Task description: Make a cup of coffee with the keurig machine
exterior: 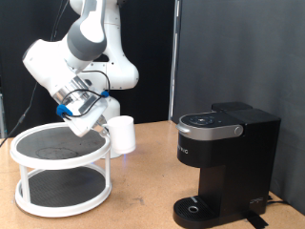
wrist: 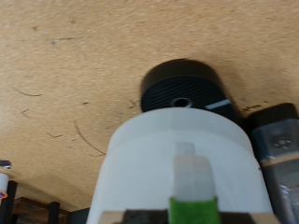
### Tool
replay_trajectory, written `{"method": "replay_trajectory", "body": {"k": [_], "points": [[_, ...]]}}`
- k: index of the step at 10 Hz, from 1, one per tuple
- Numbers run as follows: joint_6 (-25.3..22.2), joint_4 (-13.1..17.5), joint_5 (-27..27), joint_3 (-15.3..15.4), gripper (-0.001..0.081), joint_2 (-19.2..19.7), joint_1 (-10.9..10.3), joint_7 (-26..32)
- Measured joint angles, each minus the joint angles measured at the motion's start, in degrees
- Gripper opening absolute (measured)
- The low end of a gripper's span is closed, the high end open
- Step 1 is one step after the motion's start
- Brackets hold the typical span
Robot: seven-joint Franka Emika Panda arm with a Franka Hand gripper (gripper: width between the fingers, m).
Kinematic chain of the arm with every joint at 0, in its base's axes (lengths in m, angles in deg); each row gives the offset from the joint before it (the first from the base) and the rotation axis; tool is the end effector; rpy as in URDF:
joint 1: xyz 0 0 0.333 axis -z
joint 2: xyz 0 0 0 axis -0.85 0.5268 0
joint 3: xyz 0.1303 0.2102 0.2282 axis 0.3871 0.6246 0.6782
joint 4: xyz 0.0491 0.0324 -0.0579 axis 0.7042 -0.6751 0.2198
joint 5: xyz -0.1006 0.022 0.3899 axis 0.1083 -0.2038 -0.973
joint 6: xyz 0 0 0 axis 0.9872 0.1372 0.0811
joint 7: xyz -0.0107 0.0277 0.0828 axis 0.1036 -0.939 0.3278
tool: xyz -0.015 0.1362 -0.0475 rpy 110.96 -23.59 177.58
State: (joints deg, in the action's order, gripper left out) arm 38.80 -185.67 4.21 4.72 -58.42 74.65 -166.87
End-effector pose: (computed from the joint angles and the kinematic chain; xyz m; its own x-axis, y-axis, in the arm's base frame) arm 0.4110 -0.1627 0.3316 -0.8894 -0.0976 -0.4466 -0.3307 0.8119 0.4811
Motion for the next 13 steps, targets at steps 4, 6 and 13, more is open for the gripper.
{"method": "replay_trajectory", "body": {"k": [4, 6, 13], "points": [[2.64, 1.73, -3.34, 1.17, 0.0007, 2.65, -1.28, 4.97], [2.44, 1.69, 2.13, 2.08, 0.0007, 4.14, -1.43, -1.32], [15.21, 3.86, 0.89, 8.91, 0.0007, 16.79, -3.52, -6.7]]}}
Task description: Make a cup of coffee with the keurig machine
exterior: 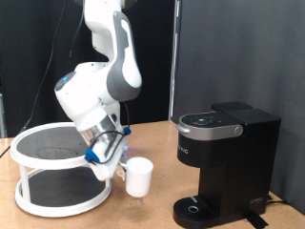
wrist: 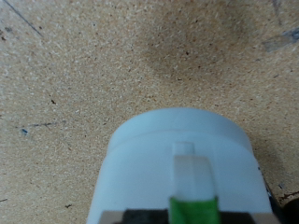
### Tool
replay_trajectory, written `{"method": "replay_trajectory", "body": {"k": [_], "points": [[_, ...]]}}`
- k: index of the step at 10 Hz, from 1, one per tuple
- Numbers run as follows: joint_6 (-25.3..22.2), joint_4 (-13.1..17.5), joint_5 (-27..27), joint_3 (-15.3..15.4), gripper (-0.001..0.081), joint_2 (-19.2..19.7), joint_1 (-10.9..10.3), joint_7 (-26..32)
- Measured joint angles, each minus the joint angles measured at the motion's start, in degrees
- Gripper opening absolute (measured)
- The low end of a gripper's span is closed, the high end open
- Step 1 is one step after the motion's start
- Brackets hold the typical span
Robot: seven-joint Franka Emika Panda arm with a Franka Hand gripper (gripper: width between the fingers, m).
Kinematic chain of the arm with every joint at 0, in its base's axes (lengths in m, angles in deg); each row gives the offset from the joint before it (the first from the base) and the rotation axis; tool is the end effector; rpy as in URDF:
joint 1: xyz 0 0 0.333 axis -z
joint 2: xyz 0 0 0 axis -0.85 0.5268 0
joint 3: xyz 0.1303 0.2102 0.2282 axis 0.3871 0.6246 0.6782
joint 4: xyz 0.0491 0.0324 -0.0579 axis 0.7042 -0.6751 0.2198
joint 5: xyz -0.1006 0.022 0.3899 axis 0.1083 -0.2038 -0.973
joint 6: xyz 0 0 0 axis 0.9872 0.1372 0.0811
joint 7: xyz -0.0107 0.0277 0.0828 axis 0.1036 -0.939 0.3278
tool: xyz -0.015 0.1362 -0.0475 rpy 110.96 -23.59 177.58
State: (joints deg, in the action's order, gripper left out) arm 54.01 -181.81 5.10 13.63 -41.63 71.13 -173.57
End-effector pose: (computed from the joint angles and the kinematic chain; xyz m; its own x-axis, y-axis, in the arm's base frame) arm 0.4675 -0.1152 0.2299 -0.9527 -0.1517 -0.2632 -0.2529 0.8763 0.4102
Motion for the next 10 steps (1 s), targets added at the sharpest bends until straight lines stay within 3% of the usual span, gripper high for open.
{"method": "replay_trajectory", "body": {"k": [4, 10], "points": [[4.47, 0.58, -9.07, 4.51, 0.0007, 3.35, -0.64, 5.98], [13.42, 0.09, -18.46, 12.23, 0.0007, 5.87, -4.06, 9.6]]}}
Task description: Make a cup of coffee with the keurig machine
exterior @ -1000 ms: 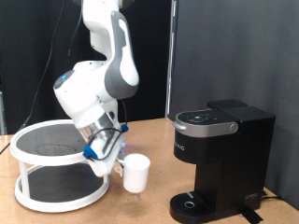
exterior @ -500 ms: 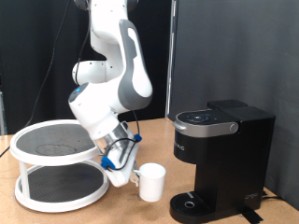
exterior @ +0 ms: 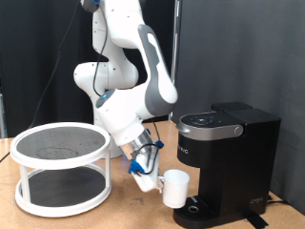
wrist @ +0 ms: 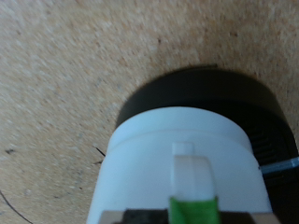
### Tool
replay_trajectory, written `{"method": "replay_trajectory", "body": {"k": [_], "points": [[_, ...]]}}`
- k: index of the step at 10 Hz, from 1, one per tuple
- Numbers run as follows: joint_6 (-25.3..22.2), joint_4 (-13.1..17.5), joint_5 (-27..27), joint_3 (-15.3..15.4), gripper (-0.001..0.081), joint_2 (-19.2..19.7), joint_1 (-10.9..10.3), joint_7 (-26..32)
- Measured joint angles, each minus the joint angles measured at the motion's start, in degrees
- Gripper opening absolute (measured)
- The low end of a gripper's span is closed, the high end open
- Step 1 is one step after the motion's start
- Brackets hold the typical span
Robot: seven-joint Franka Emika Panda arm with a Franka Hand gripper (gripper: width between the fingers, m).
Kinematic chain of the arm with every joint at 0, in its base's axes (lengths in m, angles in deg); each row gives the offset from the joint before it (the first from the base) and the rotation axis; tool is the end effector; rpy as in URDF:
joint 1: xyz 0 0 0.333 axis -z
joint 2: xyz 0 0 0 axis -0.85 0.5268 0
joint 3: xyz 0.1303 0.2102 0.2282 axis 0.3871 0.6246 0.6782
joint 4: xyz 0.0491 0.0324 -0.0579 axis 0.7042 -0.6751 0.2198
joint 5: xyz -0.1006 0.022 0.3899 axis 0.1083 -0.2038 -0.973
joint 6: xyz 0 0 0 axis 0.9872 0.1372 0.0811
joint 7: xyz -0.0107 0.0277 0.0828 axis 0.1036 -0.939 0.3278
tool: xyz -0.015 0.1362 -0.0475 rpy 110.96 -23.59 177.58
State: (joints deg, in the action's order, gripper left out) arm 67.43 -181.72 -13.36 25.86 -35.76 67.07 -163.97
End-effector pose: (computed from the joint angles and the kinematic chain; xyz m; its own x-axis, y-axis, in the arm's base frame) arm 0.4928 -0.0061 0.1922 -0.9083 -0.1994 -0.3678 -0.3410 0.8622 0.3747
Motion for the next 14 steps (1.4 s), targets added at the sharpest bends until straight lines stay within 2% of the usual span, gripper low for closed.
{"method": "replay_trajectory", "body": {"k": [3, 8, 11, 12, 13, 14], "points": [[3.46, 0.03, -5.03, 3.16, 0.0007, 1.73, -1.09, 1.95], [3.89, -0.14, -11.77, 4.22, 0.0007, 1.75, -1.1, 7.54], [4.42, -0.21, -12.73, 4.33, 0.0007, 1.75, -1.11, 7.88], [4.53, -0.21, -12.74, 4.33, 0.0085, 1.76, -1.11, 7.84], [4.57, -0.23, -12.73, 4.31, 0.0269, 1.77, -1.11, 7.74], [4.58, -0.24, -12.65, 4.28, 0.0405, 1.77, -1.11, 7.53]]}}
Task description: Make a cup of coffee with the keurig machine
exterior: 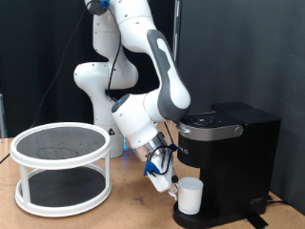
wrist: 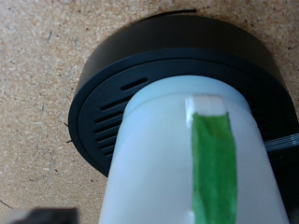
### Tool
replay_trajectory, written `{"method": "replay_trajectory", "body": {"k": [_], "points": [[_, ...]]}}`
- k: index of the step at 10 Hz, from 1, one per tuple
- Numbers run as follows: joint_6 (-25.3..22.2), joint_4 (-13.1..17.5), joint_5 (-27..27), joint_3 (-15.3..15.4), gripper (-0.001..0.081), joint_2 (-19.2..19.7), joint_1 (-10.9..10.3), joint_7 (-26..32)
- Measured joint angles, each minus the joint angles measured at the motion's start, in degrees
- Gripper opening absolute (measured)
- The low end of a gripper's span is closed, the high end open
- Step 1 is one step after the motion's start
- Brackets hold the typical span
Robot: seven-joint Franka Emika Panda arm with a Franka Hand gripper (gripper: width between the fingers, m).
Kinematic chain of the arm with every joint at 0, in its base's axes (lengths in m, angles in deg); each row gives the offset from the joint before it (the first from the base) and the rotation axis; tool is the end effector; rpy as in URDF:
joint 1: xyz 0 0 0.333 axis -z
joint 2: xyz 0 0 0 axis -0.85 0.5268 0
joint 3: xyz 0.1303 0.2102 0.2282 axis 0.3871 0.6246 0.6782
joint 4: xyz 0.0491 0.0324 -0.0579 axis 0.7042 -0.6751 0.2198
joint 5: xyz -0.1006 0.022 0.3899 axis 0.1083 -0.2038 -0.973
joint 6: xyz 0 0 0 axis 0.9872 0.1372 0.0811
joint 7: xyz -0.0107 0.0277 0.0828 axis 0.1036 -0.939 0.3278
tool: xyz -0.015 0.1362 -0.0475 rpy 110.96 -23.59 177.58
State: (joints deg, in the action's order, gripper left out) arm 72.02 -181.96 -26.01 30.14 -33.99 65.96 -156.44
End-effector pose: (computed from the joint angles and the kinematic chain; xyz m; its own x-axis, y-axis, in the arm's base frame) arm 0.4872 0.0285 0.1783 -0.8960 -0.1654 -0.4121 -0.3332 0.8639 0.3776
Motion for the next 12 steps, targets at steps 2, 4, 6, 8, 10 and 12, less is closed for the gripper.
{"method": "replay_trajectory", "body": {"k": [2, 4, 6, 8, 10, 12], "points": [[-0.35, -0.11, 1.76, -0.26, 0.0586, -0.1, 0.05, -1.31], [-2.11, -1.3, 3.58, -0.79, 0.0687, -0.53, 0.56, -1.83], [-4.2, -4.58, 5.97, -1.99, 0.0726, -1.39, 1.8, -1.66], [-5.34, -7.52, 5.04, -2.66, 0.0733, -2.34, 3.5, 2.3], [-5.87, -9.36, 1.62, -2.93, 0.0734, -3.42, 4.7, 6.97], [-6.31, -9.65, -2.62, -2.93, 0.0734, -3.8, 5.07, 11.02]]}}
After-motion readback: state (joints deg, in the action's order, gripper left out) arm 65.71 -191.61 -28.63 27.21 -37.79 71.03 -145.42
